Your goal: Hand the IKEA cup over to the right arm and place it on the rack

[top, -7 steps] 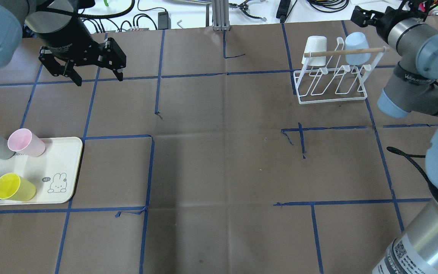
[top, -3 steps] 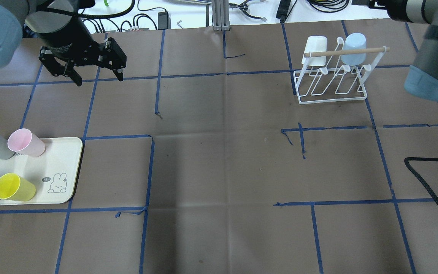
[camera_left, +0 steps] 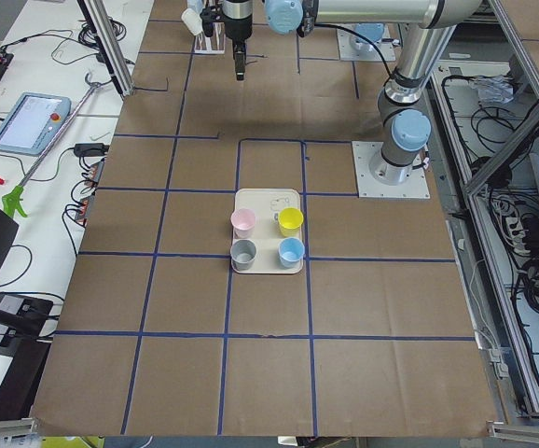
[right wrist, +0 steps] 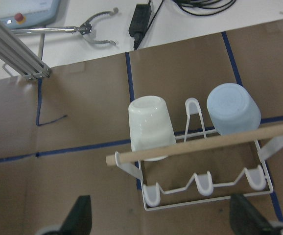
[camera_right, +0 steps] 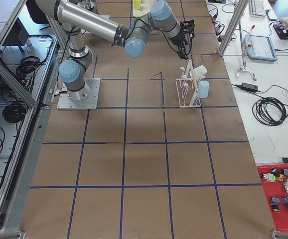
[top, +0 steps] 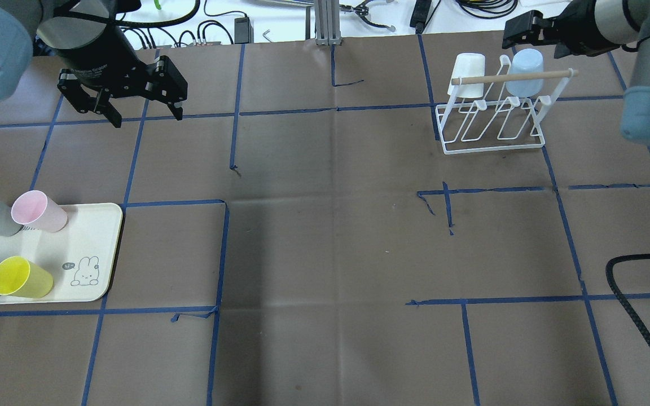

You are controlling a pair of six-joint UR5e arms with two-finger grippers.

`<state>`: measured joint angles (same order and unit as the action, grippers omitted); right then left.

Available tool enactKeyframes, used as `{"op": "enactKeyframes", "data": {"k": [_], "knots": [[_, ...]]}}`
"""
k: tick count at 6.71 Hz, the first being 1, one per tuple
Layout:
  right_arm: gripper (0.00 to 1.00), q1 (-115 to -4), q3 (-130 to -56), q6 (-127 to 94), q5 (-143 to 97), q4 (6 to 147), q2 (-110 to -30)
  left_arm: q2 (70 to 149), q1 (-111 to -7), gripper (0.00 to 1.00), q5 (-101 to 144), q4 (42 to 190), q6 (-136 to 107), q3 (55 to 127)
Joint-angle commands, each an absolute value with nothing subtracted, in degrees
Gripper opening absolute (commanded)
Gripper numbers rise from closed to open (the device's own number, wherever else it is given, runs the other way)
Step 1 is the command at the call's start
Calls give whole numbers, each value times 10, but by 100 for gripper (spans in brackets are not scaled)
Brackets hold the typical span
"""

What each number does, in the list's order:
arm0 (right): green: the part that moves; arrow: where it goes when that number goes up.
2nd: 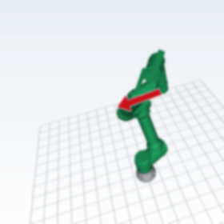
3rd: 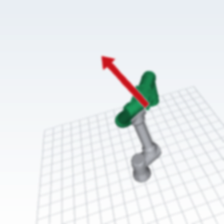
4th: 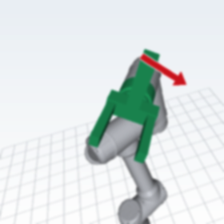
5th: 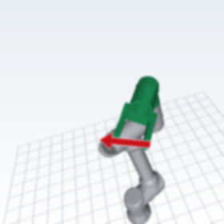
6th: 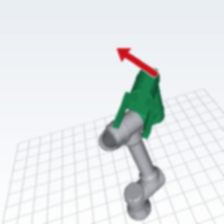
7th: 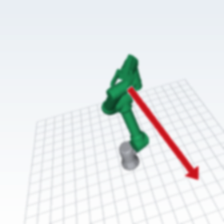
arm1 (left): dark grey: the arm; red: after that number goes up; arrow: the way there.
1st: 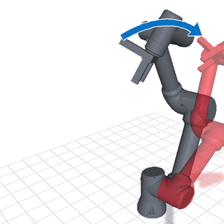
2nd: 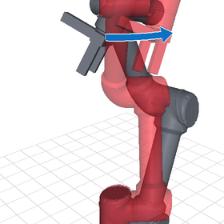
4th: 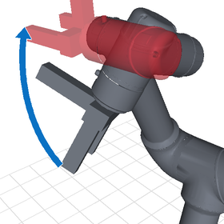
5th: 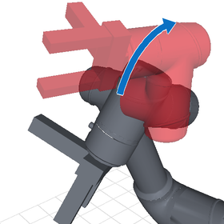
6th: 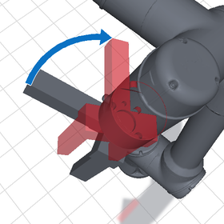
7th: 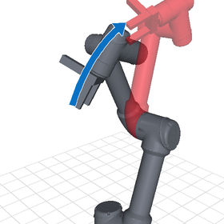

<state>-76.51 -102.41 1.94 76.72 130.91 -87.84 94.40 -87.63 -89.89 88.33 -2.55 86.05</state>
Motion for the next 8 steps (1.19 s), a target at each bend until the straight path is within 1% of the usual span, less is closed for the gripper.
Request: {"op": "enactKeyframes", "data": {"k": [1,2,3,6,8], "knots": [[100,-792,-1011,12,844,1111,-938,945,-876,100,-900,883,-25,860],[100,-795,-1004,0,847,1031,-952,945,-876,100,-900,883,-25,860],[100,-802,-985,-36,851,991,-955,945,-876,100,-900,883,-25,860],[100,-882,-965,-80,891,982,-942,945,-876,100,-900,883,-25,860],[100,-945,-965,-70,916,982,-939,945,-876,100,-900,883,-25,860]]}}
